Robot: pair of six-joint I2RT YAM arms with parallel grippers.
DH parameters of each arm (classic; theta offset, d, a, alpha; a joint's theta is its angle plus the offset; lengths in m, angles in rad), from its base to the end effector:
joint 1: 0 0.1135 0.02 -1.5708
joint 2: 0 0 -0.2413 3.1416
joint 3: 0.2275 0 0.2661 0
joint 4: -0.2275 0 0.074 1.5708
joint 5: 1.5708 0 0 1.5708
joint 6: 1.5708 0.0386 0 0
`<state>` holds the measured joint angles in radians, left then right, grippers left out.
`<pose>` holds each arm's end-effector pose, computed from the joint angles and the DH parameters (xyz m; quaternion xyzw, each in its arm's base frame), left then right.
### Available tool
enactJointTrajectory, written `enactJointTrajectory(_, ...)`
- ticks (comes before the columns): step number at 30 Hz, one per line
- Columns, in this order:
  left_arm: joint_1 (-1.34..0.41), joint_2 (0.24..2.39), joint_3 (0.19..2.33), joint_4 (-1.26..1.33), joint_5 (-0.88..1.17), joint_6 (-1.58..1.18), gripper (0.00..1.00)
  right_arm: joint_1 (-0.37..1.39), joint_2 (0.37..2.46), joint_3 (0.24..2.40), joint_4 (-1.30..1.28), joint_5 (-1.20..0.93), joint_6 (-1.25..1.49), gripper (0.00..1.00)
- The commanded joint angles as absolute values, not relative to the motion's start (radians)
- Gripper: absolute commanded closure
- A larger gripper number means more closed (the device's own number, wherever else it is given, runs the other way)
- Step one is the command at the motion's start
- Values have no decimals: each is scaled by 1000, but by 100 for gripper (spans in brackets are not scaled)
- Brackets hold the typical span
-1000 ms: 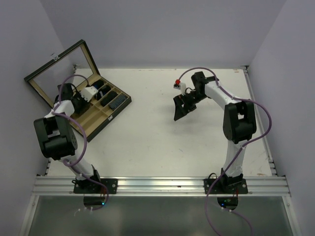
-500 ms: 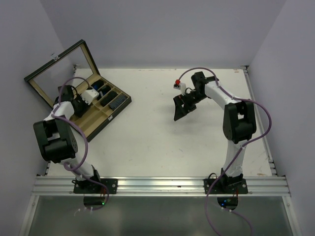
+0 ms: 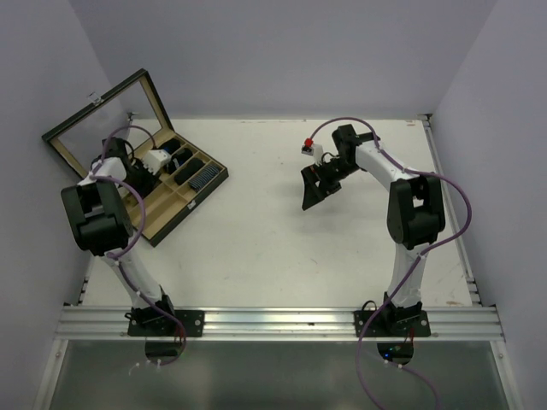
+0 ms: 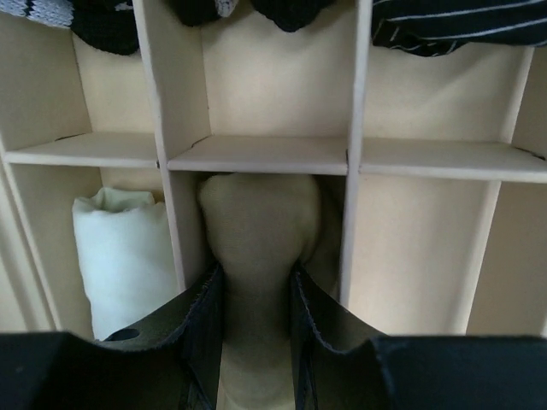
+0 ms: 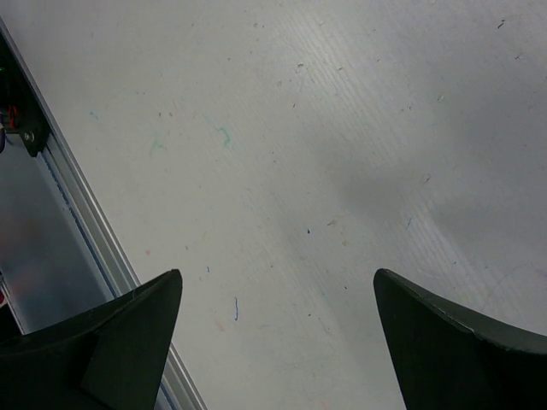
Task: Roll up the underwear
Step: Place the rolled underwear into the container
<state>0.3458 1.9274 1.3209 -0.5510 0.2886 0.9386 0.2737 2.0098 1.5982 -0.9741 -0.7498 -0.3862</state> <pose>0.3763 0.1239 0.1395 0.3111 0.9177 0.0089 0.2469 0.3809 0.1342 0.1827 -0.3322 0.8656 0.3592 0.1064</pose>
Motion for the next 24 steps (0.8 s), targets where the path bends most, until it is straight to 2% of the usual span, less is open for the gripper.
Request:
enactJointTrajectory(1,365,1982,1394,-676,351,954,100,268,2020,1609,-979,-750,-399,1)
enactJointTrajectory(3,368,1994,1408,-681,350,960,98,268,2019,1608,-977,-752,-400,1)
enactJointTrajectory(6,373,2022,1430,-696,350,960,80,268,2016,1608,-980,-747,-402,1)
enactJointTrajectory(7,373,2022,1434,-696,348,960,80,268,2013,1608,-980,-746,-402,1)
enactJointTrajectory(8,373,2020,1437,-696,350,956,71,268,2013,1608,-980,-746,-402,1)
enactJointTrajectory(10,376,2005,1436,-690,354,956,63,268,2010,1611,-980,-749,-400,1)
enactJointTrajectory(13,376,1971,1440,-687,364,954,57,268,2005,1609,-980,-750,-399,1)
enactJointTrajectory(24,374,1907,1497,-706,390,943,49,268,1987,1608,-979,-755,-394,1)
